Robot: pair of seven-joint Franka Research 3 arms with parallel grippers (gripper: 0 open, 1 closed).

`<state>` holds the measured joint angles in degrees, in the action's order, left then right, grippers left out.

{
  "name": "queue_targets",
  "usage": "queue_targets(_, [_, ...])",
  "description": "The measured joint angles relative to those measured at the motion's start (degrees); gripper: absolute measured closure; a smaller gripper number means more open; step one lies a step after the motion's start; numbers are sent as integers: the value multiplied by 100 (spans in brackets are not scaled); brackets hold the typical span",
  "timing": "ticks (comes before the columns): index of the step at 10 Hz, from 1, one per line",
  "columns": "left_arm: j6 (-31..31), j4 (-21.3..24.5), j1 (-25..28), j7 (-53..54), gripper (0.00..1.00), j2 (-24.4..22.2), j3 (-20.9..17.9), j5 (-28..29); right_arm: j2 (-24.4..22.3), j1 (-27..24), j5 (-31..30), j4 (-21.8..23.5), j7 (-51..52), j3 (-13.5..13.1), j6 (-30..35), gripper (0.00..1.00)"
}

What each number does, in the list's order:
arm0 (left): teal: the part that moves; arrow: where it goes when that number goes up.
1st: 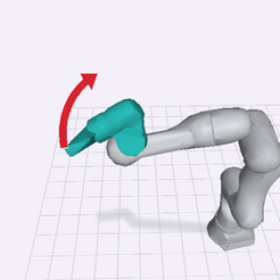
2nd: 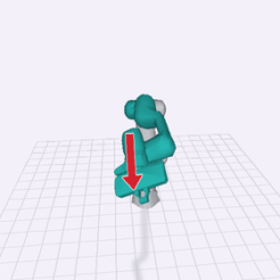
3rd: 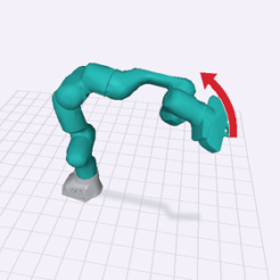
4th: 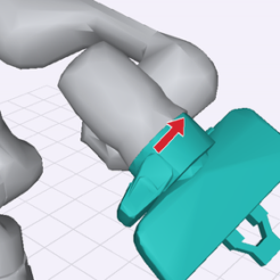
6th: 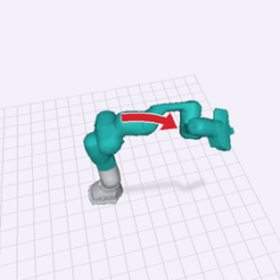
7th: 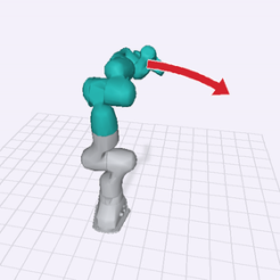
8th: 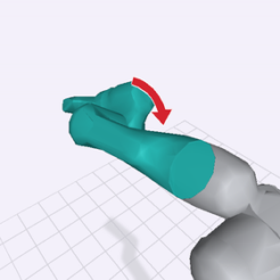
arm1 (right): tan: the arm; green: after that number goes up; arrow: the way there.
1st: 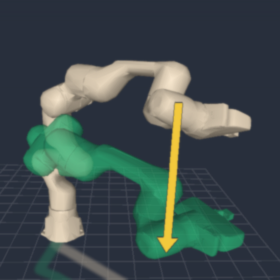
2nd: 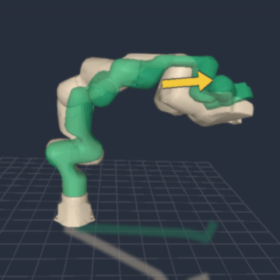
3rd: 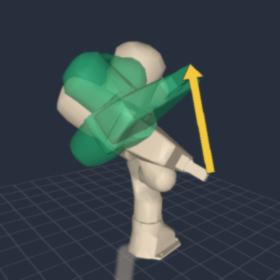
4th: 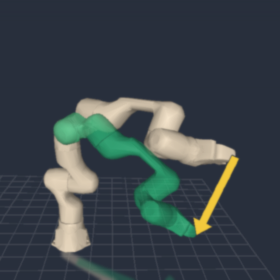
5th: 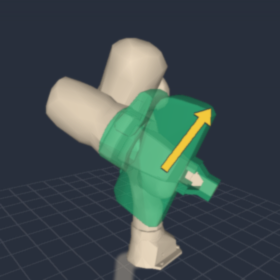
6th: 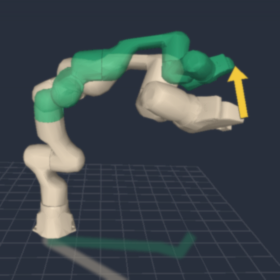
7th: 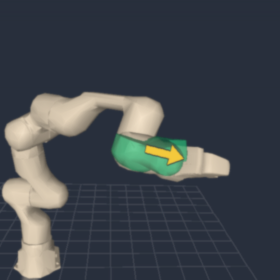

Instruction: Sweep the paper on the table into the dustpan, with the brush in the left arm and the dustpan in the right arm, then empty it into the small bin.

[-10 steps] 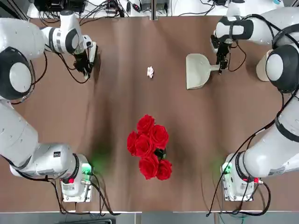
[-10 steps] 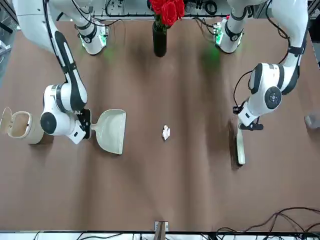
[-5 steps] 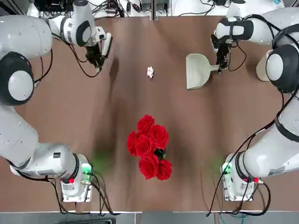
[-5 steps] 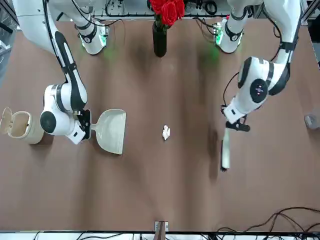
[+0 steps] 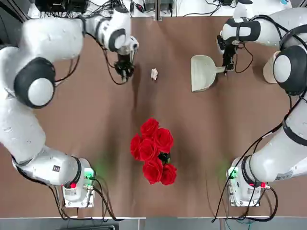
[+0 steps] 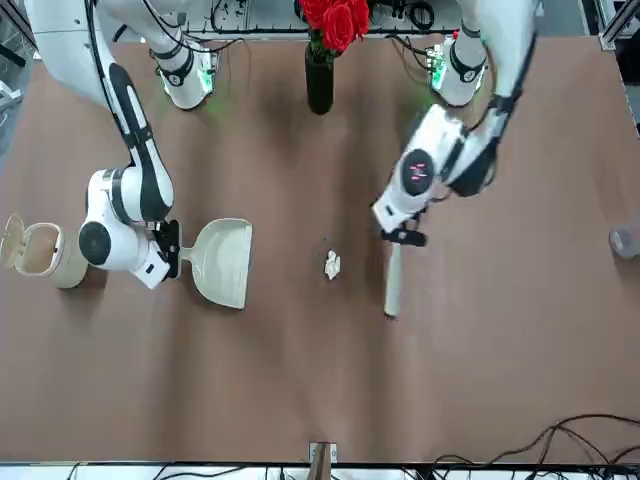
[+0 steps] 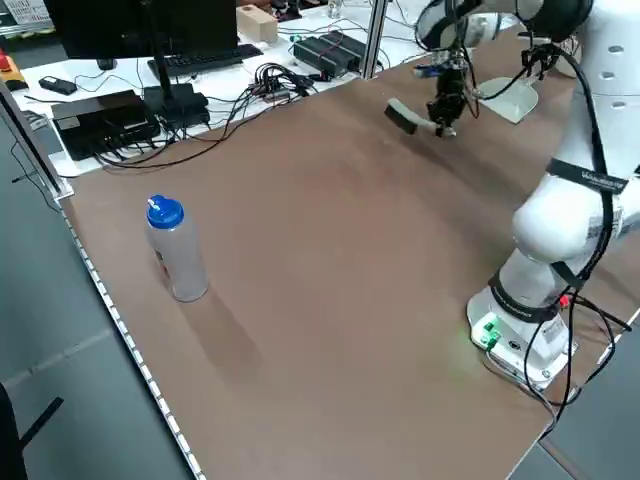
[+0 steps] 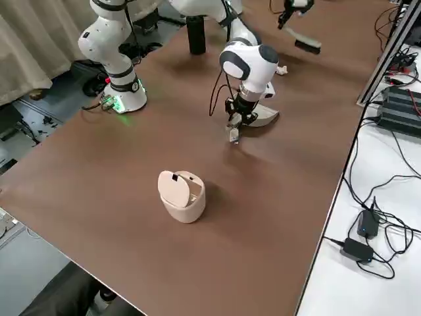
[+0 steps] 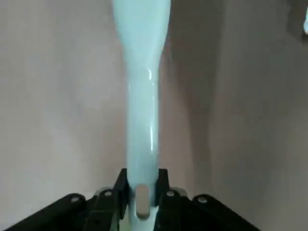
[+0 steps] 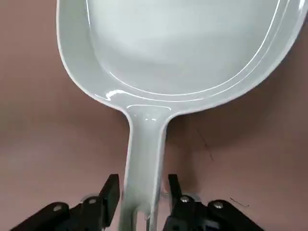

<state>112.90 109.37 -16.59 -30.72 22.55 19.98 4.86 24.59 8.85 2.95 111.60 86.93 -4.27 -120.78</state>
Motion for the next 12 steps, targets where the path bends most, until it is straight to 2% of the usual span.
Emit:
queue_targets(1, [-2, -6, -150, -280, 72, 129, 1, -6, 0, 1, 0, 5, 15, 1, -23, 54])
queue_targets(2, [-3, -6, -241, -535, 72, 195, 3, -52, 2, 3, 0, 10, 30, 4, -66, 68])
queue_targets(7, [-3, -59, -813, -767, 72, 283, 9, -245, 2, 194, 1, 13, -24, 31, -118, 67])
queue_targets(12, [175, -80, -1186, -992, 72, 327, 8, -250, -9, 816, 4, -11, -1055, 47, -118, 67])
